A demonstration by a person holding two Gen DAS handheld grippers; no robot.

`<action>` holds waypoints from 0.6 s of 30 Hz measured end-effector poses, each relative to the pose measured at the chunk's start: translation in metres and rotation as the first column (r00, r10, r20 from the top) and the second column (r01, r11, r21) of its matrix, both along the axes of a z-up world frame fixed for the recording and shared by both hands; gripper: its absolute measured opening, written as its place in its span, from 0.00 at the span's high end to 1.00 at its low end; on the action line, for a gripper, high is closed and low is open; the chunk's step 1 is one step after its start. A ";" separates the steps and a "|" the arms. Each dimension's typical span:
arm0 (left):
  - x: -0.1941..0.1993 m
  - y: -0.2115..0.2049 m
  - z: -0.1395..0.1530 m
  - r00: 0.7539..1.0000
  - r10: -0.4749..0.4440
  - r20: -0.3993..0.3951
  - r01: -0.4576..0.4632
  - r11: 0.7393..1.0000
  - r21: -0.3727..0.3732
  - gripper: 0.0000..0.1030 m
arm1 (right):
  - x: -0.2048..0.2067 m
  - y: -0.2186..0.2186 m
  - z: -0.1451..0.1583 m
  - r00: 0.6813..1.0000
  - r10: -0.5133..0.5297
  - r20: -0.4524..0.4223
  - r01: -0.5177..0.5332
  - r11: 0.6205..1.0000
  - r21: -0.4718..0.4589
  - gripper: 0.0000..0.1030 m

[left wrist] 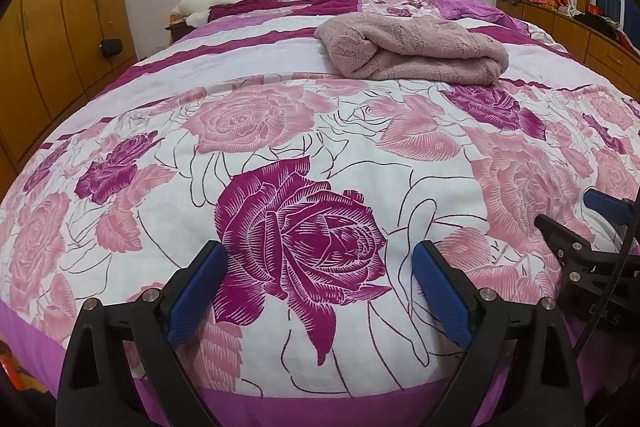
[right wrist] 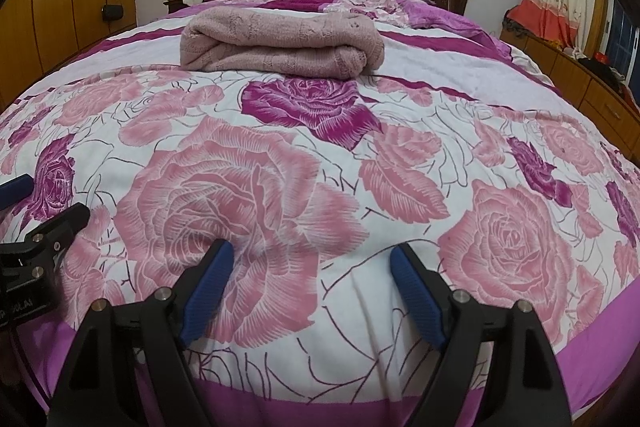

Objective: Fold small clothes

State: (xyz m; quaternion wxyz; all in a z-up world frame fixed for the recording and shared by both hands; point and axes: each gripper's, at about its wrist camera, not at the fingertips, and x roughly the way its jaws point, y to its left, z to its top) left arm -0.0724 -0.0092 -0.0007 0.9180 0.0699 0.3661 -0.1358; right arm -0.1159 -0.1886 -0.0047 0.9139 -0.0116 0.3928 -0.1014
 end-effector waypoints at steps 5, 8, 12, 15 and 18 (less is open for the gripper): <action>0.000 -0.001 0.000 1.000 -0.002 0.008 0.002 1.000 0.002 0.27 | 0.000 0.000 0.000 1.000 0.001 0.000 -0.001 1.000 0.000 0.18; -0.001 -0.001 -0.001 1.000 -0.005 0.021 0.005 1.000 -0.008 0.27 | 0.001 -0.001 0.000 1.000 0.005 0.002 -0.005 1.000 0.001 0.18; -0.002 0.000 -0.001 1.000 -0.004 0.025 0.005 1.000 -0.014 0.27 | 0.001 -0.001 0.000 1.000 0.006 0.002 -0.006 1.000 0.001 0.18; -0.002 0.000 -0.001 1.000 -0.005 0.024 0.005 1.000 -0.014 0.27 | 0.002 -0.002 0.000 1.000 0.005 0.003 -0.005 1.000 0.001 0.18; -0.002 0.000 -0.001 1.000 -0.004 0.022 0.004 1.000 -0.014 0.27 | 0.001 -0.001 0.000 1.000 0.005 0.002 -0.005 1.000 0.001 0.18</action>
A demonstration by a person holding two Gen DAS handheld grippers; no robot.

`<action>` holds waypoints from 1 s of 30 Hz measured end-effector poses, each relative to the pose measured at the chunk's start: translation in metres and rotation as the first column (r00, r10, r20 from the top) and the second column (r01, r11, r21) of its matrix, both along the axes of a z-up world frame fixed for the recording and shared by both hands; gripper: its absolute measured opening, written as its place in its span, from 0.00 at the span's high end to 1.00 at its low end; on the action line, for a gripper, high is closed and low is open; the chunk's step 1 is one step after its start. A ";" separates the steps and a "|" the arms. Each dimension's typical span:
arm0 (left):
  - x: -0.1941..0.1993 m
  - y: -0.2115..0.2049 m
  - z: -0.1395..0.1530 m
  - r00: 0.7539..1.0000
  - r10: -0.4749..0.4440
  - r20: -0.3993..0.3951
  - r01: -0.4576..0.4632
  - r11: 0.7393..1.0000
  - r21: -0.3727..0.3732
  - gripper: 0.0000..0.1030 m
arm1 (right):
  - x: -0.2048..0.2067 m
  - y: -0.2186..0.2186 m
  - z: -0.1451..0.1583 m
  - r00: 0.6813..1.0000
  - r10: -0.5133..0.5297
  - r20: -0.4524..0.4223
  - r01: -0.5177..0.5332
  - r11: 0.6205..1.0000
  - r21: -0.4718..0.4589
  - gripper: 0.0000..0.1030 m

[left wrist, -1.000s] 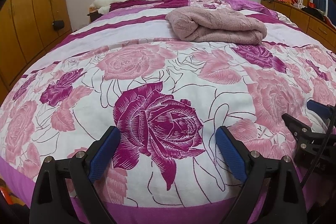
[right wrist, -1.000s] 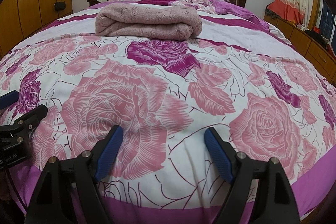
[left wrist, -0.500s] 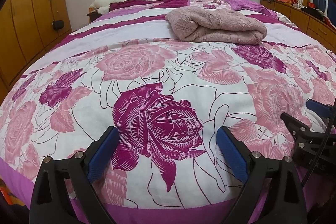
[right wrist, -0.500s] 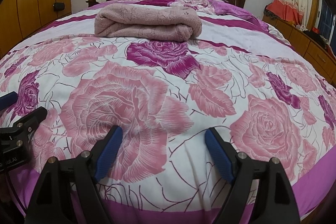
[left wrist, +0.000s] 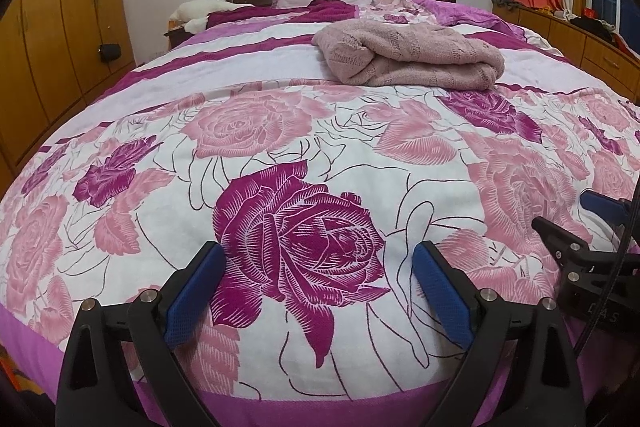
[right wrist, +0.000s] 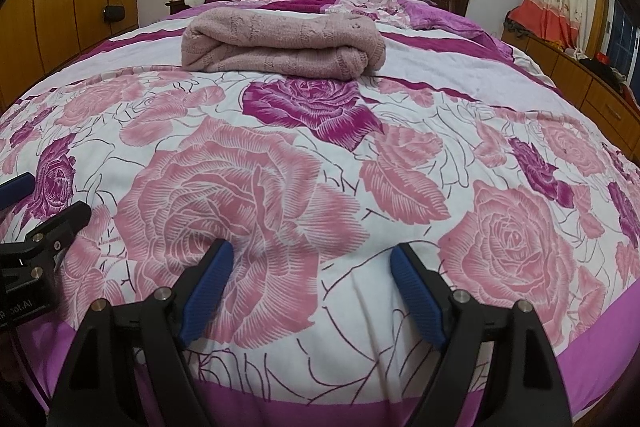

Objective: Fold small clothes

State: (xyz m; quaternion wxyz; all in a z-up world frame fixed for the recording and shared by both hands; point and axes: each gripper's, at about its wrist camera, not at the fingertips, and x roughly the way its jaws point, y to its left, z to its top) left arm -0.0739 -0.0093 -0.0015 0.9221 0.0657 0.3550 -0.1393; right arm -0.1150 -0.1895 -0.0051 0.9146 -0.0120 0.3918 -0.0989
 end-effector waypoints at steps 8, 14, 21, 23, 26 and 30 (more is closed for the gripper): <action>-0.001 0.000 0.000 1.000 0.001 0.002 -0.001 1.000 0.000 0.26 | 0.000 0.000 0.000 1.000 0.000 0.000 0.000 1.000 0.000 0.18; -0.001 -0.001 0.000 1.000 0.001 0.002 -0.001 1.000 0.000 0.26 | 0.000 0.000 0.000 1.000 0.000 0.000 0.000 1.000 0.000 0.18; -0.001 -0.001 0.000 1.000 0.001 0.002 -0.001 1.000 0.000 0.26 | 0.000 -0.001 0.000 1.000 0.000 0.000 0.000 1.000 0.000 0.18; -0.001 -0.001 0.000 1.000 0.001 0.002 -0.001 1.000 -0.001 0.26 | 0.000 0.000 0.000 1.000 0.000 0.000 0.000 1.000 -0.001 0.18; -0.001 -0.001 0.000 1.000 0.001 0.002 -0.001 1.000 0.000 0.26 | 0.000 0.000 0.000 1.000 0.000 0.000 0.000 1.000 -0.001 0.18; -0.002 -0.001 -0.001 1.000 0.006 0.000 -0.006 1.000 0.000 0.26 | 0.000 0.000 0.000 1.000 -0.001 0.001 0.001 1.000 -0.001 0.18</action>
